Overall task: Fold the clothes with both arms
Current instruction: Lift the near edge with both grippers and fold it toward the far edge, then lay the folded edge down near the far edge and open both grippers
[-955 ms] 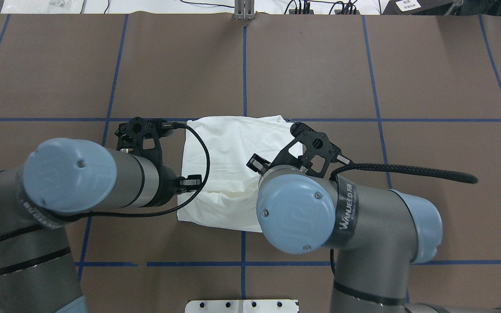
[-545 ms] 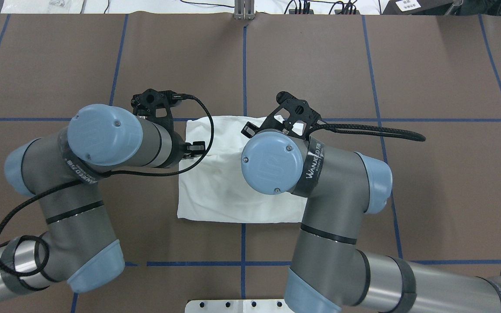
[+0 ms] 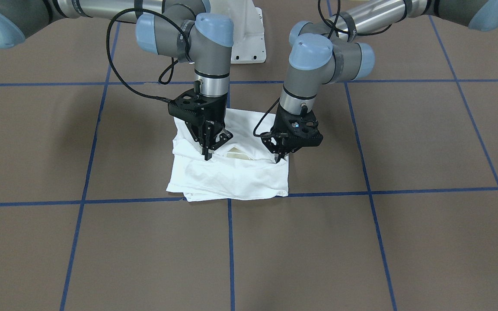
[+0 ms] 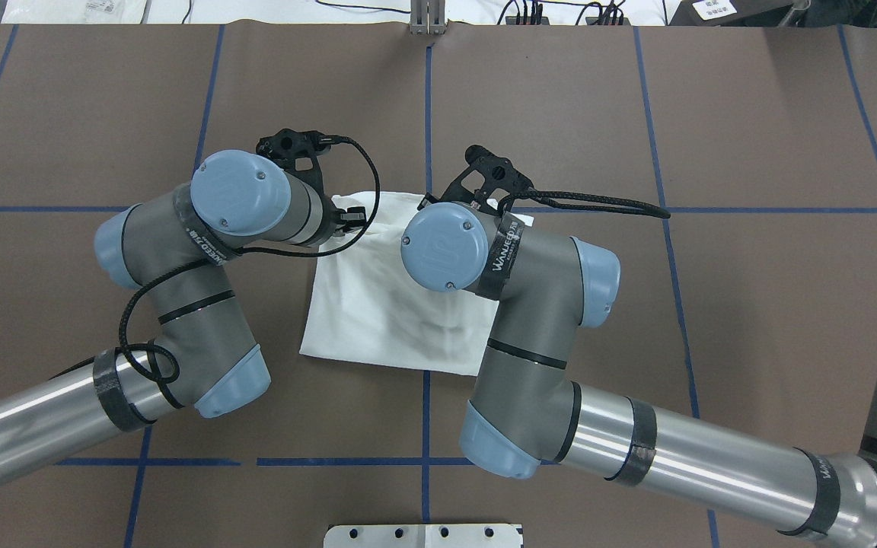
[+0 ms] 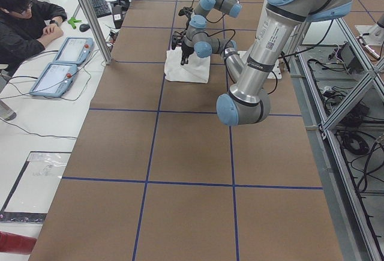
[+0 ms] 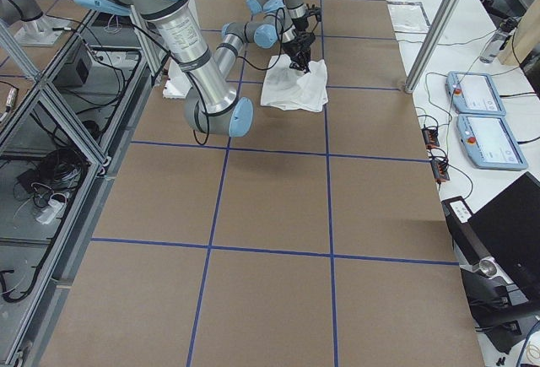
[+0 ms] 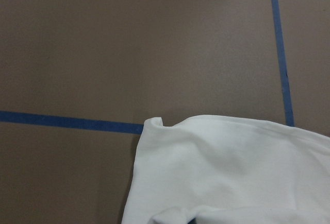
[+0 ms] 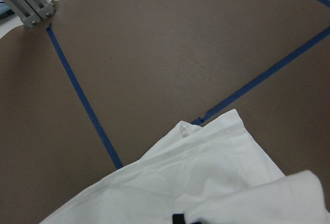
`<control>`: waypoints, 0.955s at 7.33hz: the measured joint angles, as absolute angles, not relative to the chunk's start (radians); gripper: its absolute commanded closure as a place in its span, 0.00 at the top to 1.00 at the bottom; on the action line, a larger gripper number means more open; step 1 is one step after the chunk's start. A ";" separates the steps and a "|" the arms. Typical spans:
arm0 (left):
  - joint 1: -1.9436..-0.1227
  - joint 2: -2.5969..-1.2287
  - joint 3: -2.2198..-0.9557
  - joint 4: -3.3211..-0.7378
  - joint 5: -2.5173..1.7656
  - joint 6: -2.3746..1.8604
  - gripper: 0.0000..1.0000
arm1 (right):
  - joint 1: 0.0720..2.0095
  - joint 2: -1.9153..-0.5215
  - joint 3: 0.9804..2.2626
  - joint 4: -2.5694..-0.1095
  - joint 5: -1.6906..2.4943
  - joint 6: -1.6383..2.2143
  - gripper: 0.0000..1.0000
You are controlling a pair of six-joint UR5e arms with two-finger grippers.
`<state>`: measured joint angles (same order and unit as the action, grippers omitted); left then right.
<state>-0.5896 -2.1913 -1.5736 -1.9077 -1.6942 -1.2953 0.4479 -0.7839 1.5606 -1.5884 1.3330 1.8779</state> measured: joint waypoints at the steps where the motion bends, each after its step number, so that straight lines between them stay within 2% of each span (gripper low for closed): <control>1: -0.601 -2.199 -1.552 -1.922 -1.689 -1.283 0.00 | 0.460 -0.783 1.538 -1.567 1.339 1.866 0.00; 2: -0.613 -2.201 -1.543 -1.927 -1.686 -1.265 0.00 | 0.472 -0.783 1.527 -1.559 1.348 1.854 0.41; 3: -0.622 -2.202 -1.538 -1.930 -1.685 -1.255 0.99 | 0.480 -0.783 1.519 -1.555 1.352 1.836 0.99; 7: -0.662 -2.193 -1.551 -1.970 -1.709 -1.174 1.00 | 0.501 -0.739 1.497 -1.558 1.377 1.657 1.00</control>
